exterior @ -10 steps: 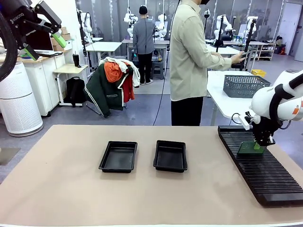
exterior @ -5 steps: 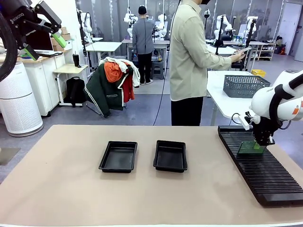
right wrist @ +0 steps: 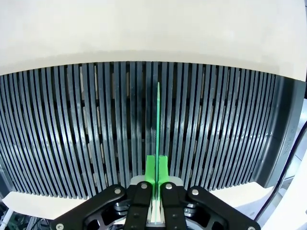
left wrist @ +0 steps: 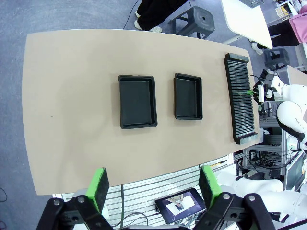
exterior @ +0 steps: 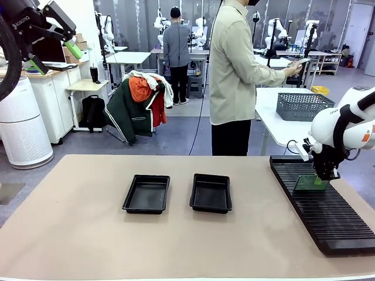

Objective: Inspect and transfer BCBs to ESD trays.
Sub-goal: Pick up the Blank PCB from the PCB Rack and place it in the left ESD tray.

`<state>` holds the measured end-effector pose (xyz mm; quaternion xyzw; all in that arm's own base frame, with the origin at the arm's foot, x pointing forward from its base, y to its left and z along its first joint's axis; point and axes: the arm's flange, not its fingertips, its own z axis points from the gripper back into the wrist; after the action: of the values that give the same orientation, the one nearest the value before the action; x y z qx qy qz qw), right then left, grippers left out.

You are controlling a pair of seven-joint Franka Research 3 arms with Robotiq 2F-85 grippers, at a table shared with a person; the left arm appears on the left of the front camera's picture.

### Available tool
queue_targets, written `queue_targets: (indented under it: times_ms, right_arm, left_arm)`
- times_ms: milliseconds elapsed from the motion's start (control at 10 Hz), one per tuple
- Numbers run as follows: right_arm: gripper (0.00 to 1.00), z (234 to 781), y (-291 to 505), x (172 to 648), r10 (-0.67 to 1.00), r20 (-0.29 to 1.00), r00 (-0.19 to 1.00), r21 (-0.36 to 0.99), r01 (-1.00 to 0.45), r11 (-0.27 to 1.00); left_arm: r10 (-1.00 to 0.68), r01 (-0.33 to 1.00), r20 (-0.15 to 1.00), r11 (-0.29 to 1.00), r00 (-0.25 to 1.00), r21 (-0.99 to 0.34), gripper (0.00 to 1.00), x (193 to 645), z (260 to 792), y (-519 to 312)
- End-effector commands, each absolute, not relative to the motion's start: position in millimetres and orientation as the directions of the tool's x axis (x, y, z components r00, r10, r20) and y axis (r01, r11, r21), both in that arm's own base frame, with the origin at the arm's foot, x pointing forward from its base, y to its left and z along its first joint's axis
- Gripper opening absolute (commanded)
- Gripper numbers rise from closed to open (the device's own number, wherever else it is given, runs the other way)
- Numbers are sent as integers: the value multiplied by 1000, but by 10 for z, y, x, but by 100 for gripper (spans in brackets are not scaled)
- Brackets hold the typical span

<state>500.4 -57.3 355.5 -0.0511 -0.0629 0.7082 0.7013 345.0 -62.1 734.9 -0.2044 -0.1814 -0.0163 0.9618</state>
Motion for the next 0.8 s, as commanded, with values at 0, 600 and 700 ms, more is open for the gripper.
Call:
queue_targets:
  times_ms: [0,600,700]
  right_arm:
    - [0,3555,-573,5004,1000,16,-11,-161,-987,-8]
    - [0,4894,-407,4733,998,-62,1,-151,-988,-8]
    - [0,5133,-402,4667,998,-66,0,-150,-989,-10]
  left_arm:
    - [36,104,347,921,937,-377,100,3457,7358,-603]
    - [36,104,347,921,937,-377,100,3457,7358,-603]
    - [36,104,347,921,937,-377,100,3457,7358,-603]
